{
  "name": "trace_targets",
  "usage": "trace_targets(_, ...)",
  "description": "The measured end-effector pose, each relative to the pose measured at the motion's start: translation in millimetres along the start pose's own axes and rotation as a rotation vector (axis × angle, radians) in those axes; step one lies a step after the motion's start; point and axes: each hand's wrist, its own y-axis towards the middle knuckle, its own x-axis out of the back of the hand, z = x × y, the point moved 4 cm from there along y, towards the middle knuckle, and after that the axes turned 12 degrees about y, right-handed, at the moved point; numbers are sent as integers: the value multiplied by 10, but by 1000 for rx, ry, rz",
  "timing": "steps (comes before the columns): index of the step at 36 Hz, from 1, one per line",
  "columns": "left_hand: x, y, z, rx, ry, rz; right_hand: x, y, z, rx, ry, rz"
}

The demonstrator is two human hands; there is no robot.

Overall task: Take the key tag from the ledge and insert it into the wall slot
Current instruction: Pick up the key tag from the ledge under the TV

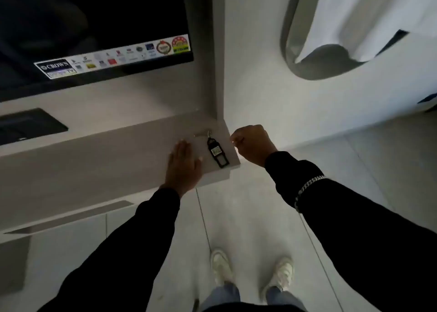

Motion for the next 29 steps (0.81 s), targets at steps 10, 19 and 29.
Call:
trace_targets(10, -211, 210, 104, -47, 151, -141, -645, 398, -77, -220, 5, 58)
trace_targets(19, -194, 221, 84, -42, 141, -145, -627, 486, -246, -449, 265, 26)
trace_targets(29, -224, 231, 111, -34, 154, -176, -486, 181, -278, -695, 1009, 94)
